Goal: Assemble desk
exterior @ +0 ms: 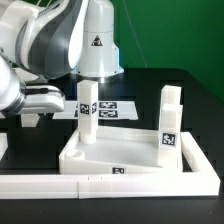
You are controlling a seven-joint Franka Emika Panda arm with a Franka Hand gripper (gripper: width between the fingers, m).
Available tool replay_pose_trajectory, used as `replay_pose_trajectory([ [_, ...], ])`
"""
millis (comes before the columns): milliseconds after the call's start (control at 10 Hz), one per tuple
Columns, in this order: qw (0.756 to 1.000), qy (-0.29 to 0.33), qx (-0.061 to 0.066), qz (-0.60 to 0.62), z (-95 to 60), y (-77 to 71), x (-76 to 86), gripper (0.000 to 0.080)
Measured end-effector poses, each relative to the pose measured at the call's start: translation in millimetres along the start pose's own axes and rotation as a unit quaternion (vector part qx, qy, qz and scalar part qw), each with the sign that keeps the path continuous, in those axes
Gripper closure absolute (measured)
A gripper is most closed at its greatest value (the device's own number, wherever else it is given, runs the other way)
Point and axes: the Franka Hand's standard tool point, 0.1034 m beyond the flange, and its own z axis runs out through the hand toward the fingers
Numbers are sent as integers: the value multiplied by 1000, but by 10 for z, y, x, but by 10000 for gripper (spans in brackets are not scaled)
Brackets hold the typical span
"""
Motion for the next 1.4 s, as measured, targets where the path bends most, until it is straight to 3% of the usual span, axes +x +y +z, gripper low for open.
replay_pose_trajectory([
  [300,999,-44,14,11,390,18,-75,150],
  [600,999,-40,13,11,364,31,-60,180],
  [700,999,-40,13,11,364,31,-60,359],
  [800,999,-40,13,11,364,32,-61,359],
  [900,999,-40,13,11,363,33,-62,514],
  [1400,999,-40,13,11,363,33,-62,512],
])
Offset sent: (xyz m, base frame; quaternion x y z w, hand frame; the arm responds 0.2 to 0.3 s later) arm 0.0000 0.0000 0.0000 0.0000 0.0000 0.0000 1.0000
